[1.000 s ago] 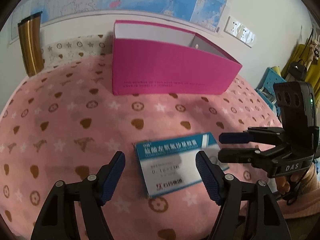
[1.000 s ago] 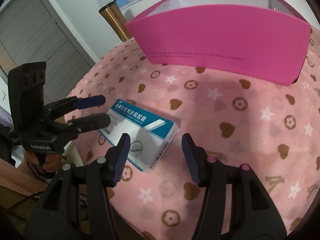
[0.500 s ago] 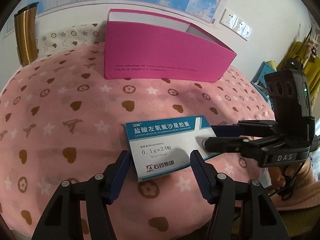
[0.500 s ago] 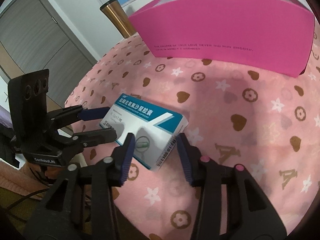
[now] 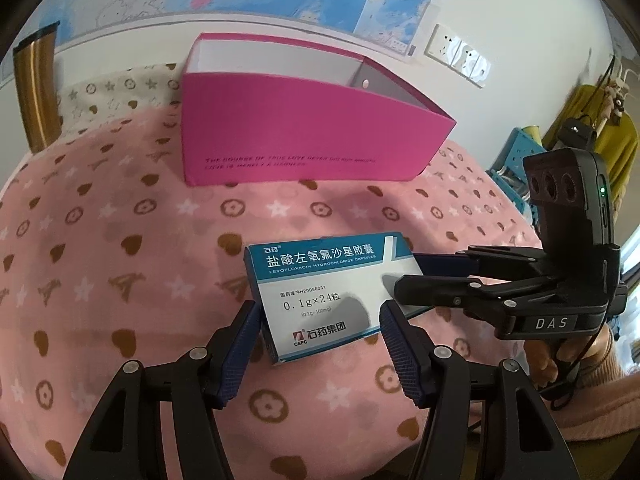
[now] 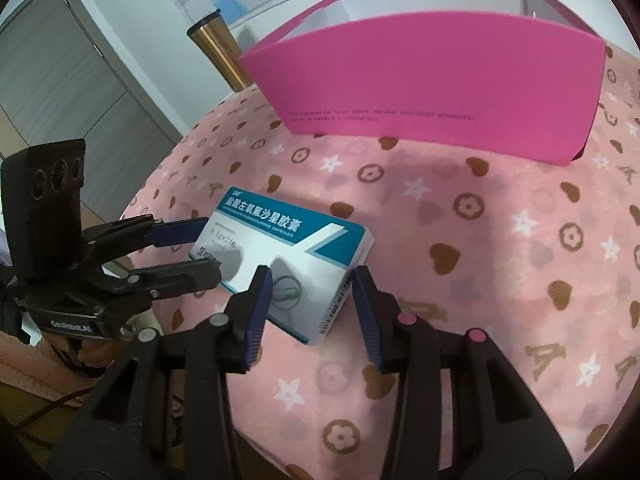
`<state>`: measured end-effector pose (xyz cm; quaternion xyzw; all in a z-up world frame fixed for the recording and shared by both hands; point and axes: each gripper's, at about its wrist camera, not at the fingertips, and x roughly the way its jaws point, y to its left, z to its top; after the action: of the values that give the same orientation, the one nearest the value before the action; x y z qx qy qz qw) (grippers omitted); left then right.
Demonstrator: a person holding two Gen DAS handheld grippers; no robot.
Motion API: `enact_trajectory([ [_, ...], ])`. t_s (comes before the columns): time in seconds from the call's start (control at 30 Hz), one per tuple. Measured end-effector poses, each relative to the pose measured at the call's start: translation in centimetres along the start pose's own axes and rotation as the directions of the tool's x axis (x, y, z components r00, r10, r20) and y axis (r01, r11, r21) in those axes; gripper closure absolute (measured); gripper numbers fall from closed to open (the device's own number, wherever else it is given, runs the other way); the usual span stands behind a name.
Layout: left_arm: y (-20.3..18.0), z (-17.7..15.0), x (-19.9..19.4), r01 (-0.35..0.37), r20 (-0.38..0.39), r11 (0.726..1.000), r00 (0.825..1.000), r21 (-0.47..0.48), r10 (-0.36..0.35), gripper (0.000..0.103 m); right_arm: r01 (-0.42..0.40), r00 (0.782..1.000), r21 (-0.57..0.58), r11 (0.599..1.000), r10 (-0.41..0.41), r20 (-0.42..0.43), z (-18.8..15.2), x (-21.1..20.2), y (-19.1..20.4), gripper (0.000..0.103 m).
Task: Organize rigid objects
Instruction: 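Close the right gripper on the medicine box and lift it, then carry the medicine box with the right gripper over the magenta box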
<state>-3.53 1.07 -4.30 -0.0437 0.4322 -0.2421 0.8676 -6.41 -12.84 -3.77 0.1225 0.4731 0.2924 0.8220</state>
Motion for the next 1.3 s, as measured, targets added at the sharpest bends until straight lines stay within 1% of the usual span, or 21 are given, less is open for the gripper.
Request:
enact_trajectory([
  [0.2,-0.6,0.9,0.1,0.014,0.007,1.000,1.000,0.014,-0.014,0.041,0.015,0.999,0.007,1.000,-0.015,0.036,0.8,-1.0,-0.3,0.058],
  [0.47,-1.4,2.5,-0.4,0.010,0.044,0.999,0.999,0.045,-0.012,0.041,0.037,0.996,-0.002,0.999,-0.037,0.076,1.8,-2.1,-0.5,0.058],
  [0.77,-1.7,3.9,-0.2,0.006,0.061,0.997,0.998,0.072,-0.010,0.041,0.045,0.992,-0.004,0.999,-0.045,0.114,2.7,-2.9,-0.8,0.058],
  [1.3,-2.4,5.9,-0.2,0.012,0.098,0.996,0.995,0.093,-0.022,0.041,0.079,0.985,-0.002,0.997,-0.078,0.153,3.9,-4.2,-1.3,0.058],
])
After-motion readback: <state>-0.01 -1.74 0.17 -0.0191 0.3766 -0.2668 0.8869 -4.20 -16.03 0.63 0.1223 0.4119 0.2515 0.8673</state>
